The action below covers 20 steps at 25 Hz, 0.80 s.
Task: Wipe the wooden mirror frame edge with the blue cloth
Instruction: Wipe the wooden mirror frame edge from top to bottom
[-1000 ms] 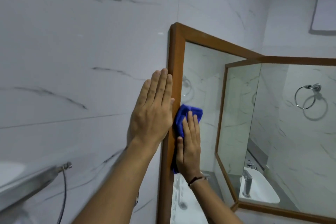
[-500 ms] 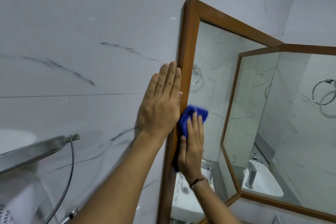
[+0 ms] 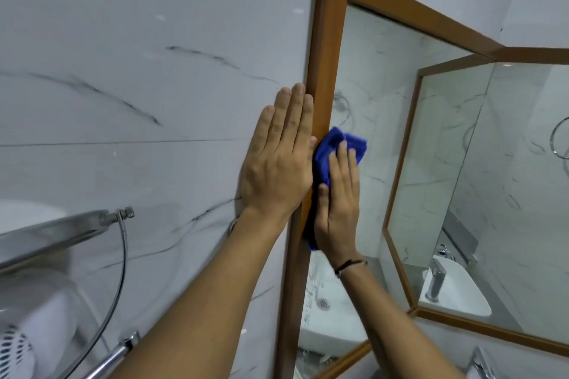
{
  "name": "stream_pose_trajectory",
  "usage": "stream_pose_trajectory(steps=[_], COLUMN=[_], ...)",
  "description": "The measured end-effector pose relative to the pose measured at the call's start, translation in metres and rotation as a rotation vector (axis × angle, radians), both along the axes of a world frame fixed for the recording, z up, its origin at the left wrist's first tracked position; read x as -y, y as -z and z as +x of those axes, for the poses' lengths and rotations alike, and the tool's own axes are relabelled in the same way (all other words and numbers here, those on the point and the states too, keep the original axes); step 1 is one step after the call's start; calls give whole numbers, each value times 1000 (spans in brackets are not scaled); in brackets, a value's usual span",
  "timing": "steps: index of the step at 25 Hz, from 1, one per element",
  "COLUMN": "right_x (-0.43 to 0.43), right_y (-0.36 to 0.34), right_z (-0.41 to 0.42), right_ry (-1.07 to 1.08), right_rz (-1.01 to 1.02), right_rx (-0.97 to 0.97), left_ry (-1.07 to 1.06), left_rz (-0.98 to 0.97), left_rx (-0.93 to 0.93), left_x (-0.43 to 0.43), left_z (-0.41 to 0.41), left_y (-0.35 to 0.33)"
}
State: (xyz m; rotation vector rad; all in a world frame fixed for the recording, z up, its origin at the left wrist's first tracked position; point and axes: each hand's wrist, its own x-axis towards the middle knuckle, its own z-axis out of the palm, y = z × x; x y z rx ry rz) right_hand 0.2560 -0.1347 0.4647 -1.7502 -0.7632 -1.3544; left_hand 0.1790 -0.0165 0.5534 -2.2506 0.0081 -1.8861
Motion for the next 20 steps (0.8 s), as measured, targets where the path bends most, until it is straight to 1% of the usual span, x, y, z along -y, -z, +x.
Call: stream_pose_trajectory(steps=[2,4,5,6,7,10,11,12,13,16,17,18,20], right_x=[5,17,21,23,23,19,16,14,13,13,15,17,16], right_y=[81,170,196,197,181,98,85,89,110,194,200,191,147], right_z=[-24,-53,-62,-58,-46,-5,4,5,-3,-44,-44,-38,-18], right_ry=[-5,8,8,0,-10,-6,2,12,15,14,17,8,52], right_rz=[-69,-189,-228,-237,-235,-171,-129,-103,-97,-172,-174,-169,-166], right_rx=[-143,-293,-316,-309,-277,-118,-98,-113,-159,-285,-294,-264,-156], left_ry=[1,36,47,47,54,83,78,77,94,135,138,142,142], left_rz=[-2,-26,-34,-38,-57,-120,-137,-146,-161,-195,-193,-197,-194], left_rx=[-5,-17,-18,-8,-6,-62,-77,-78,-75,-112,-147,-175,-190], left_x=[1,0,0,1,2,10,13,16,19,18,18,19,19], left_z=[-1,0,0,2,2,-3,-4,-3,-3,-8,-12,-16,-19], left_y=[3,0,1,4,11,52,66,77,86,121,141,162,197])
